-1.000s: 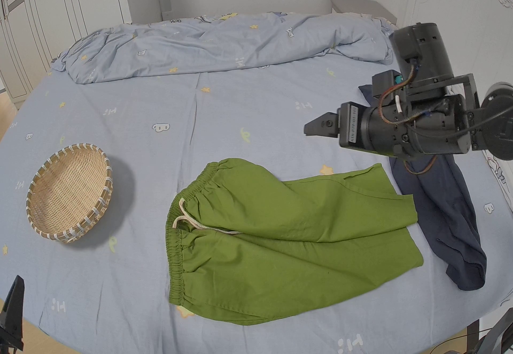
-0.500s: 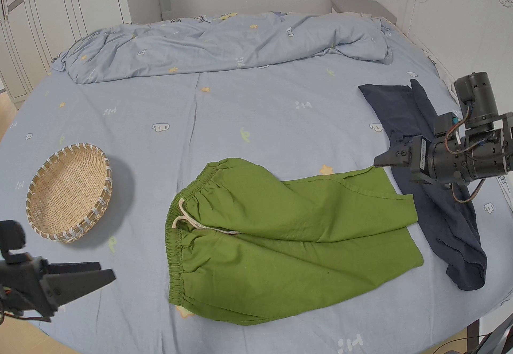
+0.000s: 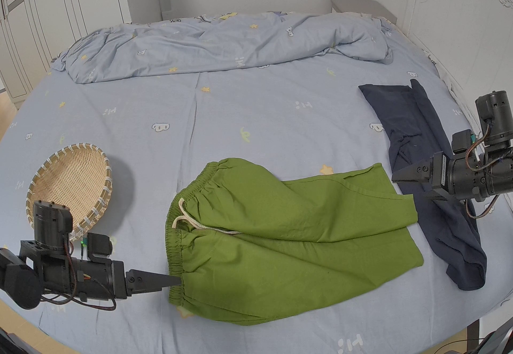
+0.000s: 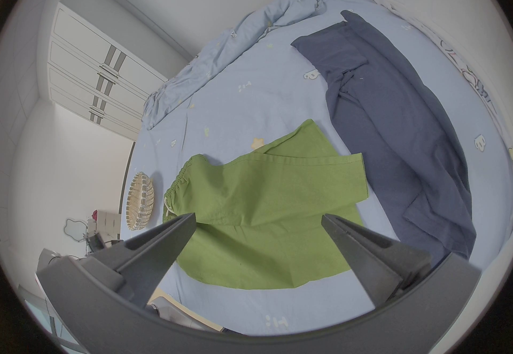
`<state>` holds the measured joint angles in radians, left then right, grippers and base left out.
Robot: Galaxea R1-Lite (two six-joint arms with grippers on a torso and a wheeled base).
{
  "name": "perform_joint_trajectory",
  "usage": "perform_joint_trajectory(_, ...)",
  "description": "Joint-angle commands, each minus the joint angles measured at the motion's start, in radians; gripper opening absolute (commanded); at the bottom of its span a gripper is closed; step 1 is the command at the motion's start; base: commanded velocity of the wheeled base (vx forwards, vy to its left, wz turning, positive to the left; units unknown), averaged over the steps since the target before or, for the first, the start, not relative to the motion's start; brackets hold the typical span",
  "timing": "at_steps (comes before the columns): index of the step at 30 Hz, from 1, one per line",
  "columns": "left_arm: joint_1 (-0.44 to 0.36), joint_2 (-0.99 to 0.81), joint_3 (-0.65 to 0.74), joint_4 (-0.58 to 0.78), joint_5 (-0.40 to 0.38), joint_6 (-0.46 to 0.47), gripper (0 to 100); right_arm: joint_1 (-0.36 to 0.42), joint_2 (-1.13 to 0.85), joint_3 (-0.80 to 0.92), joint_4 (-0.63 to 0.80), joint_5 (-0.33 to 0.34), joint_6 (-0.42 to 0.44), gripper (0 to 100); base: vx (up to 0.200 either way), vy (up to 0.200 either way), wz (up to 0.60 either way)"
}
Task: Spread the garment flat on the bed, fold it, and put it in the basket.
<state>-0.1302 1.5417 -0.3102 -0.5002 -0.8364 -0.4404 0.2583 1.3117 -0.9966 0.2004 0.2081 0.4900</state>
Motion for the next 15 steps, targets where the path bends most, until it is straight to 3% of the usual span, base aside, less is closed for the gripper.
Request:
perform_joint_trajectory(1,0.026,0.186,0.040,-0.038,-0.043,0.026,100,-0.011,-0.012,0.029,-0.009,0.010,-0.001,100,0.000,0.000,0.00)
perform_joint_trajectory(15,0.027,0.313,0.010,-0.081,-0.040,0.031,100,-0.010,-0.014,0.032,-0.009,0.010,-0.001,100,0.000,0.000,0.00)
